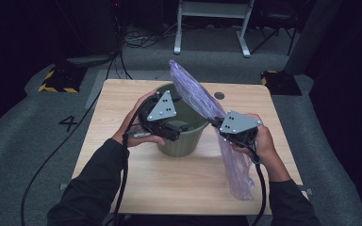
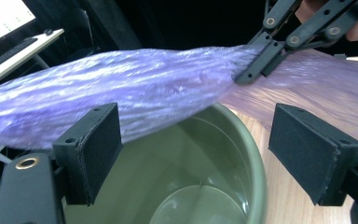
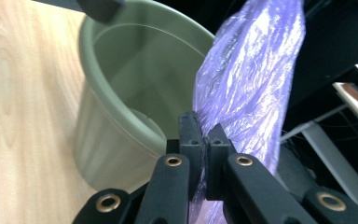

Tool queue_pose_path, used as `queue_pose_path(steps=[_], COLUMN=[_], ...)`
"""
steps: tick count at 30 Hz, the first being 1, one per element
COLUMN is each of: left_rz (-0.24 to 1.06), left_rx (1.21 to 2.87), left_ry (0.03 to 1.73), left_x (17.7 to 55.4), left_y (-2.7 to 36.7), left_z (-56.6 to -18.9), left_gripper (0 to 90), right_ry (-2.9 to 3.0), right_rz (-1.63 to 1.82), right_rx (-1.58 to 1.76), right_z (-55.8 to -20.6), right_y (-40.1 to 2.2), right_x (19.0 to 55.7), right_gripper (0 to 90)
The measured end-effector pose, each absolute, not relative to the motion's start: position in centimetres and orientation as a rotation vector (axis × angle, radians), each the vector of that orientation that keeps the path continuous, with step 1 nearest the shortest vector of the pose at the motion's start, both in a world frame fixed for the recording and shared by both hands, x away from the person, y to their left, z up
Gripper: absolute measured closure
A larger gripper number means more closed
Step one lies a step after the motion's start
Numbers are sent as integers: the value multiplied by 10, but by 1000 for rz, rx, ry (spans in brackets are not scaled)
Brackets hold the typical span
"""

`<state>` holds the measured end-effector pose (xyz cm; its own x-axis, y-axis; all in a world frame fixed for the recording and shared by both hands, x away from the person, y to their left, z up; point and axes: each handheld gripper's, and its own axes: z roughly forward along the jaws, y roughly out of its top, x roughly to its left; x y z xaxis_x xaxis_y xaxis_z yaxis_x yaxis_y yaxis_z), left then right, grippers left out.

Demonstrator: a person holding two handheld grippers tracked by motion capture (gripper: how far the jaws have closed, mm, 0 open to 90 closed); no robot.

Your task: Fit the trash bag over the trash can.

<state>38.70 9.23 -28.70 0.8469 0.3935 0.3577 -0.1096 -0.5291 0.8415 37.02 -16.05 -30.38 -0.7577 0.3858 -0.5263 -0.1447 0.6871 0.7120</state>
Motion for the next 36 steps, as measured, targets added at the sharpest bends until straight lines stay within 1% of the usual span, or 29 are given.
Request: queue_pose_path(steps=[2, 6, 11, 13, 16, 18, 19, 20, 22, 23, 25, 28, 31, 33, 36], left_rz=[650, 658, 669, 653, 676, 683, 685, 686, 701, 698, 699, 691, 688, 690, 707], left_rx=[2035, 2052, 2083, 2094, 2119, 2128, 2132, 2136, 2147, 2153, 2154, 2151, 2156, 2161, 2102], left_ry=[192, 186, 174, 162, 147, 146, 141, 146, 154, 149, 163, 177, 171, 169, 193], left_x=[389, 394, 400, 403, 406, 407, 409, 409, 411, 411, 411, 408, 405, 403, 398], left_y=[89, 81, 74, 73, 70, 70, 70, 70, 71, 72, 75, 81, 86, 89, 93], left_z=[-287, -287, -290, -291, -293, -294, -295, -296, -297, -298, -298, -299, -301, -303, -301], left_gripper=[172, 216, 350, 385, 519, 672, 712, 791, 885, 899, 900, 900, 900, 900, 899], right_ry=[2238, 2254, 2256, 2255, 2254, 2253, 2253, 2255, 2251, 2250, 2244, 2219, 2196, 2194, 2222], right_rz=[1007, 1004, 1016, 1021, 1033, 1030, 1032, 1039, 1041, 1040, 1036, 1032, 1033, 1024, 1025], right_rx=[158, 136, 119, 113, 99, 95, 95, 96, 99, 99, 114, 154, 208, 236, 221], right_z=[-302, -301, -299, -298, -298, -297, -297, -297, -298, -298, -298, -298, -298, -299, -301], right_y=[-159, -155, -155, -156, -156, -156, -156, -156, -157, -158, -159, -163, -167, -170, -171], right_x=[371, 370, 369, 368, 367, 366, 366, 366, 366, 366, 365, 366, 368, 370, 372], right_gripper=[898, 895, 893, 893, 894, 893, 893, 892, 886, 880, 868, 779, 733, 740, 879])
